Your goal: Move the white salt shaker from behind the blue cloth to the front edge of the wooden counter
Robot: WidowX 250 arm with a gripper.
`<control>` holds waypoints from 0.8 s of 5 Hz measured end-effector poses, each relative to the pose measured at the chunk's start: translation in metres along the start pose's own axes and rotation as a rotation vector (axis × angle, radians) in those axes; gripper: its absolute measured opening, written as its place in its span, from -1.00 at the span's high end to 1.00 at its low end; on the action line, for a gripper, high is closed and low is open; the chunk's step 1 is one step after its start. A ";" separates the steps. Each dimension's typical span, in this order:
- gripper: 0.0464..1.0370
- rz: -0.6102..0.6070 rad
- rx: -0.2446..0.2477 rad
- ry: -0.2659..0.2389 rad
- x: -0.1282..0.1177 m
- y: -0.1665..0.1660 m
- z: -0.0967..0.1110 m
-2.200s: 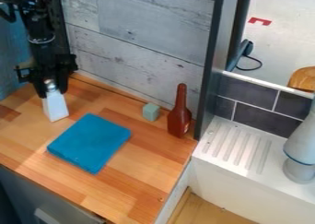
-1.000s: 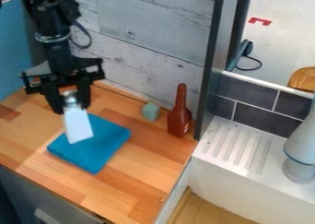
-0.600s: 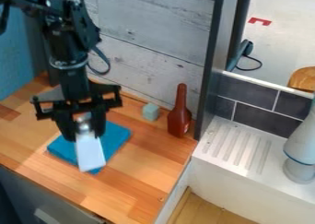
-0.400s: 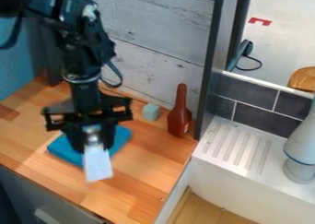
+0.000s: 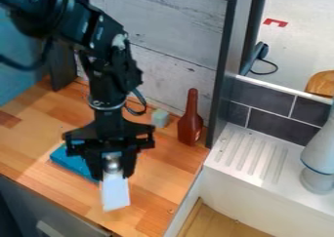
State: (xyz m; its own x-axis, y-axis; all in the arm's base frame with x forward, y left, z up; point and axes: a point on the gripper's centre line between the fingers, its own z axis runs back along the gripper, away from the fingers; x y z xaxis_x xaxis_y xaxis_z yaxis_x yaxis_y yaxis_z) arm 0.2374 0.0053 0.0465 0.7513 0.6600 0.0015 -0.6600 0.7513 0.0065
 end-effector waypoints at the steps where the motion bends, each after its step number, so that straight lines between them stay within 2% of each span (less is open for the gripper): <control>1: 0.01 -0.006 0.021 0.022 -0.002 -0.003 -0.015; 2: 0.01 -0.015 0.012 0.012 -0.001 -0.010 -0.023; 3: -0.09 -0.009 0.000 -0.002 -0.001 -0.010 -0.024; 4: -0.71 -0.007 -0.013 0.003 -0.008 -0.005 -0.014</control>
State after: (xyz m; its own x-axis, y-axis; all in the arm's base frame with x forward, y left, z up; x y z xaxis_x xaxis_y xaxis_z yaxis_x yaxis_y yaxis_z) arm 0.2348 -0.0041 0.0320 0.7558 0.6548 -0.0014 -0.6548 0.7558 -0.0062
